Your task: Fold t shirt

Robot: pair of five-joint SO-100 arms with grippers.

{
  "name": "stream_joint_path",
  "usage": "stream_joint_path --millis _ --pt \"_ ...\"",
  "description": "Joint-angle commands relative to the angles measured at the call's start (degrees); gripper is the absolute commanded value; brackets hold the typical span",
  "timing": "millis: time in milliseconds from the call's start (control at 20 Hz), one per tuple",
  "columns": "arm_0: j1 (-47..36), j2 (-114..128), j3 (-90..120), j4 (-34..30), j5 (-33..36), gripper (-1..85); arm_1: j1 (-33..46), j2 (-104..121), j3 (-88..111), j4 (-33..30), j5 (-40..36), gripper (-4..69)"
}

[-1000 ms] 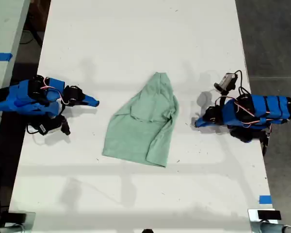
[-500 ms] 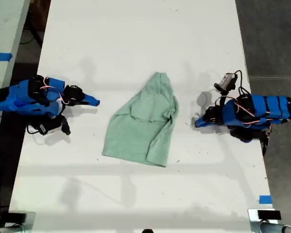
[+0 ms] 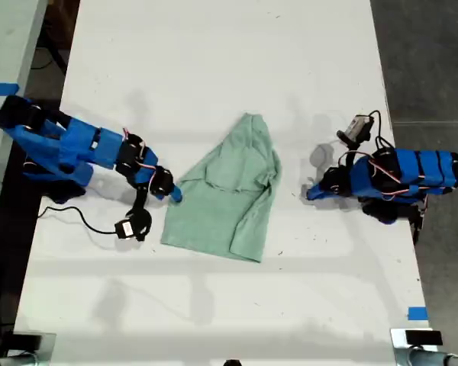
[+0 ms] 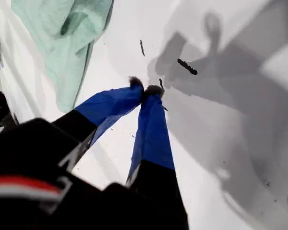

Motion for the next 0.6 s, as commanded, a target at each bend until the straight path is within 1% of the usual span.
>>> stream_joint_path --millis 0,50,100,150,200,250,300,400,450,550 --pt "1.23 -14.06 -12.39 5.36 -3.87 16.9 -0.35 0.44 3.08 -2.11 -0.18 2.2" --pt "1.14 -15.64 -13.89 6.59 -4.75 16.7 -0.35 0.44 3.08 -2.11 -0.09 2.2" --pt "0.53 -16.61 -13.89 6.42 -4.66 14.3 -0.26 0.44 3.08 -2.11 -0.18 2.2" --pt "-0.09 -17.4 -13.89 6.24 -4.92 -0.2 -0.26 0.35 3.08 -2.2 -0.18 2.2" --pt "-0.26 -17.75 -14.15 5.89 -4.57 -0.3 -0.35 0.35 3.08 -2.2 -0.09 2.2" --pt "-0.18 -17.49 -16.96 8.35 -4.57 -0.3 -0.35 0.35 3.08 -2.2 -0.09 2.2" --pt "0.18 -16.35 -22.76 13.01 -4.83 -0.3 -0.35 0.35 3.08 -2.2 -0.09 2.2" --pt "0.88 -18.02 -43.15 25.49 -4.48 -0.3 -0.26 0.35 3.08 -2.2 -0.09 2.2" --pt "0.97 -19.51 -51.86 28.48 -3.52 -0.3 -0.35 0.35 3.08 -2.2 0.0 2.2" --pt "0.79 -22.06 -59.68 28.74 -1.58 -0.3 -0.26 0.35 3.08 -2.2 0.0 2.2"
